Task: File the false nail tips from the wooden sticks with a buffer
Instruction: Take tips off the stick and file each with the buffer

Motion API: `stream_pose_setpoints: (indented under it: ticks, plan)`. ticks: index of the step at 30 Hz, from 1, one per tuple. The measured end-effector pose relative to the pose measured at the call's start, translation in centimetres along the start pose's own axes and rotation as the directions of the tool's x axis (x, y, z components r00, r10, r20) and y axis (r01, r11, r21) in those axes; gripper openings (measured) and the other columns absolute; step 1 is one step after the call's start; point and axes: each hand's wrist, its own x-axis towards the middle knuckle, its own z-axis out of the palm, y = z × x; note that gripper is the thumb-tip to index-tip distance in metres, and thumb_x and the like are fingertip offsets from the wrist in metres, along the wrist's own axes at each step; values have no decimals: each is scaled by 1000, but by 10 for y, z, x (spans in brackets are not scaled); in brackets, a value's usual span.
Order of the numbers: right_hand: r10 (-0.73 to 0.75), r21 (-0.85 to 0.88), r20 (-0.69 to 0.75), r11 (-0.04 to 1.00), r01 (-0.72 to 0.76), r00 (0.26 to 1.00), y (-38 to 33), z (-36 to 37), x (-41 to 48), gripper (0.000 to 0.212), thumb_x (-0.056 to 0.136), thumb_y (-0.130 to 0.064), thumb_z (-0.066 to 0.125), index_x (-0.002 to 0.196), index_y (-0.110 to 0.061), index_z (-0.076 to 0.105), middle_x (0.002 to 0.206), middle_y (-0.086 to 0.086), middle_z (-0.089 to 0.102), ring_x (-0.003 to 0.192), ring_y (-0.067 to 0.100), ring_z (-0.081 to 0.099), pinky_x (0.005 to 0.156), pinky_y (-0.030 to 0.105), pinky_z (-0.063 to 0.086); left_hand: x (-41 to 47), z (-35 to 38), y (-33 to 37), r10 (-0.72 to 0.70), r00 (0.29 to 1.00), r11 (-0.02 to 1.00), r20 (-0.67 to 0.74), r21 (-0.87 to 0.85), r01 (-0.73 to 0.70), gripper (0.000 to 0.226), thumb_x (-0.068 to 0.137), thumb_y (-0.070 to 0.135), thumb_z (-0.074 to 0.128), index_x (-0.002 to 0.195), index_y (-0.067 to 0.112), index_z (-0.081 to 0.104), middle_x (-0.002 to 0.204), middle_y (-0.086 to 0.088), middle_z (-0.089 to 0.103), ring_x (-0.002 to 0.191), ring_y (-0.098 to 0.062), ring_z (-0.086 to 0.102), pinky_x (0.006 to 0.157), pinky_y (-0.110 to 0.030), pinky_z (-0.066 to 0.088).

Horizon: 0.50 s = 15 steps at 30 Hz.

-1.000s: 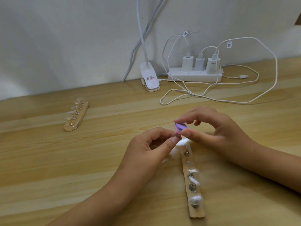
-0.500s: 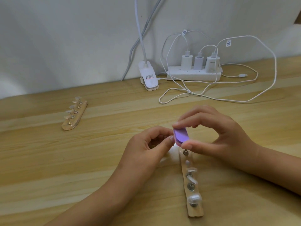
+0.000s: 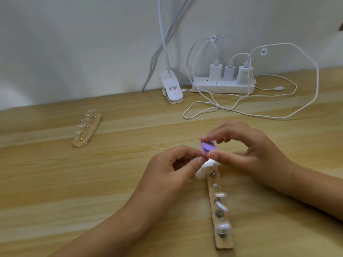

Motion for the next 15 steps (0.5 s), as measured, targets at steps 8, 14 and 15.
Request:
stream_pose_setpoints:
  ticks: [8,14,15]
  plan:
    - [-41,-1,6,999,41,999,-2,-1,-1,32,81,-39,70,105,-18,71,101,-6,66,93,18,60,83,30,48,0,0,1,-5,1000,999,-12,-40,4,9,86,29,68,91,34,74,84,5,73,81,-15,68,71,-25,53]
    - [128,90,-13,988,-126,992,2,-3,1,27,77,-41,75,99,-25,71,92,-16,66,87,12,57,79,23,45,0,1,2,-35,998,994,-47,-107,30,6,83,32,69,85,29,74,80,10,71,72,-2,60,66,-19,49]
    - [126,119,-2,985,-125,992,1,-3,0,28,79,-40,74,100,-23,71,94,-14,67,88,13,57,80,22,45,0,1,3,-32,998,993,-46,-112,27,4,84,29,69,84,27,73,77,12,70,70,0,59,65,-17,47]
